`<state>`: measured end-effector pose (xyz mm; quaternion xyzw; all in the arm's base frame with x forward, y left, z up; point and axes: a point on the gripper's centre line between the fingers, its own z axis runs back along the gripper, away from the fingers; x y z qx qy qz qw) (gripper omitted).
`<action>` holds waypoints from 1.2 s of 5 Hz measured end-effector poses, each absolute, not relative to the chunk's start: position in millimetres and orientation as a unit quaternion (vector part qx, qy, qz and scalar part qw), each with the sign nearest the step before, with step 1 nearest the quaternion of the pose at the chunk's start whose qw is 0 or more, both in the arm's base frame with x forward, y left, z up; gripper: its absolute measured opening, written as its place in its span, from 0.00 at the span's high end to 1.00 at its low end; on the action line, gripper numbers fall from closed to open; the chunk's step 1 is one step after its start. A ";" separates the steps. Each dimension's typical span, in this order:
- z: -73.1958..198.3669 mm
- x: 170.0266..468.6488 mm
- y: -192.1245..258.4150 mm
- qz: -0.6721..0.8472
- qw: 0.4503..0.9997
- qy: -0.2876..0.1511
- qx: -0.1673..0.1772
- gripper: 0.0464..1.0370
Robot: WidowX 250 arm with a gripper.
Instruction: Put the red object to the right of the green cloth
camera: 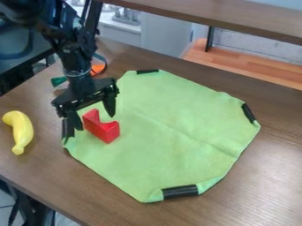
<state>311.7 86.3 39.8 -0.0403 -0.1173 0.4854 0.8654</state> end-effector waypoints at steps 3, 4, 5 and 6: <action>22.9 314.1 77.1 0.454 0.885 -0.106 -0.022 0.67; 47.7 319.5 58.3 0.430 0.893 -0.125 -0.046 0.79; 75.9 323.0 40.9 0.421 0.896 -0.130 -0.056 0.79; 90.6 332.2 12.7 0.400 0.905 -0.126 -0.070 0.79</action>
